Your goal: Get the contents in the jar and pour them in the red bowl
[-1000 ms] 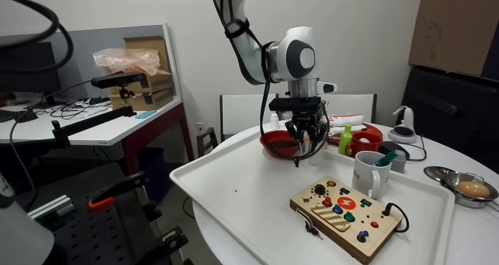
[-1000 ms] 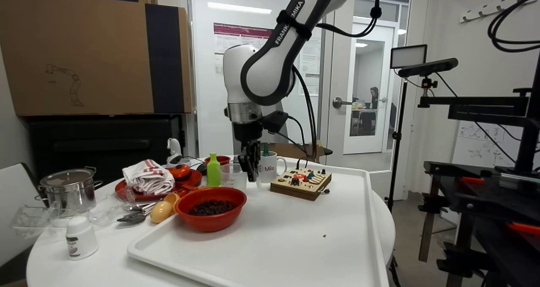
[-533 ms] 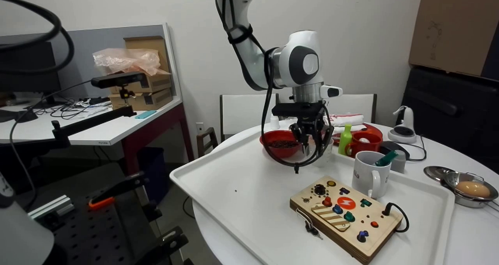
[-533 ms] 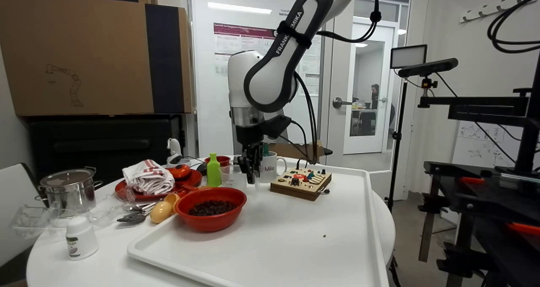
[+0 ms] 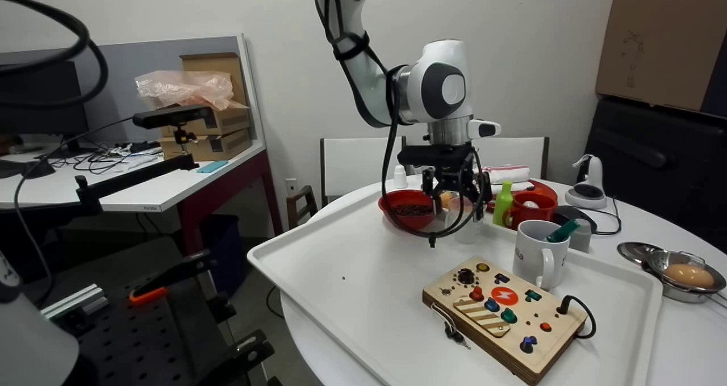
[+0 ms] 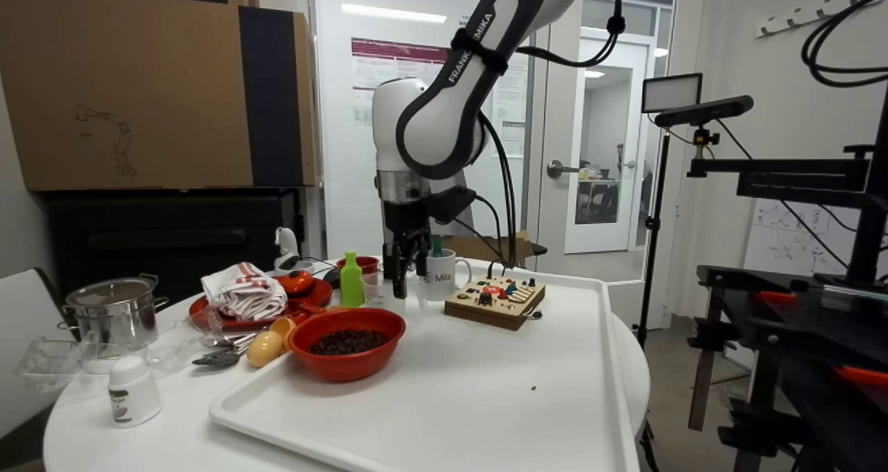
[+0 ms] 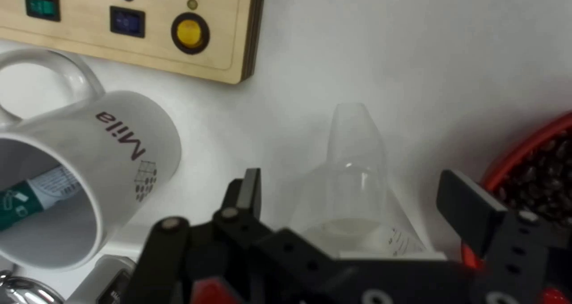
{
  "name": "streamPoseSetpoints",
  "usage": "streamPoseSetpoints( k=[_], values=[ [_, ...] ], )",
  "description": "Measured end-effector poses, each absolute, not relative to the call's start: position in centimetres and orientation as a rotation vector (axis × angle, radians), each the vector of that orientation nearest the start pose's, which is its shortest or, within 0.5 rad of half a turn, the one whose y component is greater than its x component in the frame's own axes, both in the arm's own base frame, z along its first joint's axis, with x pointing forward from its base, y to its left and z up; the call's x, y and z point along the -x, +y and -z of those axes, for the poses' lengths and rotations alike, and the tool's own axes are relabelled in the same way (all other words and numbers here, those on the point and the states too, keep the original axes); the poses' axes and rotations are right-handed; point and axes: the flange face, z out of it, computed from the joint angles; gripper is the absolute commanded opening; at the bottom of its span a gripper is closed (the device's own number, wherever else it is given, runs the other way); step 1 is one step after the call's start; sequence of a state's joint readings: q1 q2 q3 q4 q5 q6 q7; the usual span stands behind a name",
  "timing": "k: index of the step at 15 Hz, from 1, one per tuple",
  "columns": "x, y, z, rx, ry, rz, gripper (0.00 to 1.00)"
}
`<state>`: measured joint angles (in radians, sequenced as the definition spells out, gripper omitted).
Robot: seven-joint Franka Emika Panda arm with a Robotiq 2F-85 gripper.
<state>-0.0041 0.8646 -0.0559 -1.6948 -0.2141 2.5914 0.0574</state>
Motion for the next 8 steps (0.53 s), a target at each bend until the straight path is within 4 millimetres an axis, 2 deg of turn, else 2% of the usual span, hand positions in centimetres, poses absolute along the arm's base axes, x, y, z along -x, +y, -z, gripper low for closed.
streamPoseSetpoints(
  k=[3, 8],
  values=[
    [-67.2, -2.7, -11.3, 3.283, -0.172, 0.139, 1.0],
    [-68.5, -0.9, -17.1, 3.233, -0.286, 0.414, 1.0]
  ],
)
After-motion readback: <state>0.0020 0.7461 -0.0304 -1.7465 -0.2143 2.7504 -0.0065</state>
